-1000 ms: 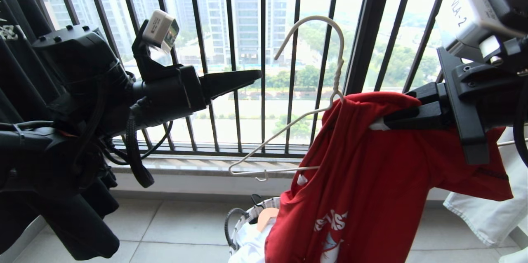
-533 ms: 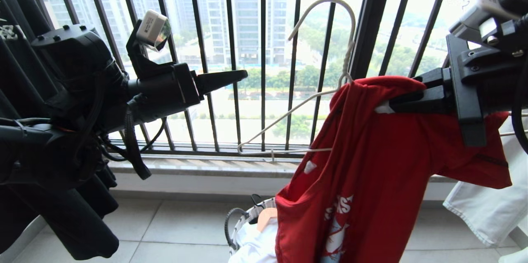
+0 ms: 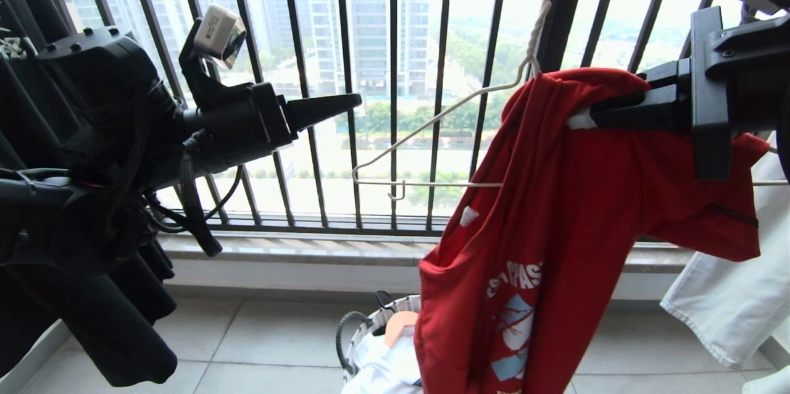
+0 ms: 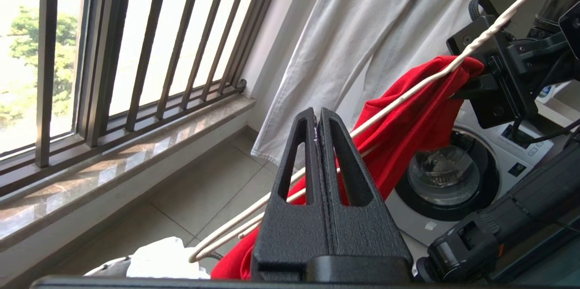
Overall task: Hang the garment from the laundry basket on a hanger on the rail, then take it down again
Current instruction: Hang the clothes on the clothes rack
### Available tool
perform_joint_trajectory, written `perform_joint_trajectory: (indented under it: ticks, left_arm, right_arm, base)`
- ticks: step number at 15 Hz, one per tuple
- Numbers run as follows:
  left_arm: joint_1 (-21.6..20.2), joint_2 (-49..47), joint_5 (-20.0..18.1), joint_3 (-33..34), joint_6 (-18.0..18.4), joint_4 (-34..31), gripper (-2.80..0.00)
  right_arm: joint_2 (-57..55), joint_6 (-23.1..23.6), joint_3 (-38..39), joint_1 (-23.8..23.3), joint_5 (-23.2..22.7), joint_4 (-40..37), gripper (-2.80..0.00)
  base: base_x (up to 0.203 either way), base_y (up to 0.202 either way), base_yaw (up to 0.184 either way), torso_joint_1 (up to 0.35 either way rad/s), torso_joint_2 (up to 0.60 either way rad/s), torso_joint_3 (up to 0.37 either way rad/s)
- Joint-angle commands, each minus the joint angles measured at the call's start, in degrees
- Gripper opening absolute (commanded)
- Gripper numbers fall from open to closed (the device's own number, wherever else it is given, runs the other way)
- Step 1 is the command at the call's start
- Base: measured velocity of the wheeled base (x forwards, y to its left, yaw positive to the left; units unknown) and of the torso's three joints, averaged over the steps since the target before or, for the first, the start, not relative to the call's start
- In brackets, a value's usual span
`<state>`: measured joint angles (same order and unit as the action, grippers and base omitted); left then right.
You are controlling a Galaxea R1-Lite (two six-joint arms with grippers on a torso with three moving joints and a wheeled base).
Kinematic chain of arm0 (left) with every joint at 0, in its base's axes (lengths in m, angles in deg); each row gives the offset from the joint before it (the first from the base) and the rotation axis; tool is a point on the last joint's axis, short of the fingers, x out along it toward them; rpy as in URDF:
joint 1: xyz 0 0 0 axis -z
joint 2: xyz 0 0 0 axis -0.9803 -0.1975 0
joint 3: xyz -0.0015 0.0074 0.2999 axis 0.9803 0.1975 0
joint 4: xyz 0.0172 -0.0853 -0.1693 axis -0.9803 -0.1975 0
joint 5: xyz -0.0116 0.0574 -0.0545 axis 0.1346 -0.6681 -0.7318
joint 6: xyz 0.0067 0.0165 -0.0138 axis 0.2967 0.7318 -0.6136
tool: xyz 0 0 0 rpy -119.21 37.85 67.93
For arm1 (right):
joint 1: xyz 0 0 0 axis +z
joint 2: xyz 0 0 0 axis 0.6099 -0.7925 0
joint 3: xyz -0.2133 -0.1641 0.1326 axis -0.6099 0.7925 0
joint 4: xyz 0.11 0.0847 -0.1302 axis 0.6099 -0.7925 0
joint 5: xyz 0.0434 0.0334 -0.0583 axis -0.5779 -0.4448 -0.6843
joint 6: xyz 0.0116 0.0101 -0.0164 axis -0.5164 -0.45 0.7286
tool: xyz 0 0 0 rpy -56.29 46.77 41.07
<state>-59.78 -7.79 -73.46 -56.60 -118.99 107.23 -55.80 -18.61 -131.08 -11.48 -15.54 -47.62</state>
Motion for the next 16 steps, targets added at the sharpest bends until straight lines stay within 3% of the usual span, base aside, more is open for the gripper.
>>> perform_joint_trajectory:
  ticks: [1, 6, 8, 11, 14, 16]
  left_arm:
    - [-0.38, 0.29, -0.25, -0.06, -0.25, 0.33, -2.8]
    - [-0.38, -0.06, -0.61, -0.06, -0.17, 0.14, -2.8]
    - [-0.29, 0.38, -0.9, -2.59, -0.17, -5.86, -2.8]
    - [-0.11, 2.91, -0.88, -13.9, 1.66, -34.9, -2.8]
    - [1.42, 3.41, 0.49, -27.3, 10.28, -64.9, -2.8]
    - [3.45, 2.2, 3.55, -34.39, 13.62, -76.47, -2.8]
  right_arm:
    - [0.03, 0.21, -0.17, -0.16, -0.09, -0.11, -2.8]
    - [0.29, 0.21, -0.17, -1.41, -0.09, -0.03, -2.8]
    - [0.07, 0.21, -0.17, -2.76, 0.0, 0.03, -2.8]
    - [-0.12, 0.21, -0.16, -5.43, 0.26, 2.37, -2.8]
    - [-0.06, 0.21, -0.17, -6.26, 0.64, 2.61, -2.8]
    - [0.03, 0.21, -0.17, -6.93, 0.79, 2.94, -2.8]
  base:
    - [0.0, 0.0, 0.0, 0.0, 0.0, 0.0]
    - [0.0, 0.0, 0.0, 0.0, 0.0, 0.0]
    - [0.0, 0.0, 0.0, 0.0, 0.0, 0.0]
    - [0.0, 0.0, 0.0, 0.0, 0.0, 0.0]
    - [0.0, 0.0, 0.0, 0.0, 0.0, 0.0]
    - [0.0, 0.0, 0.0, 0.0, 0.0, 0.0]
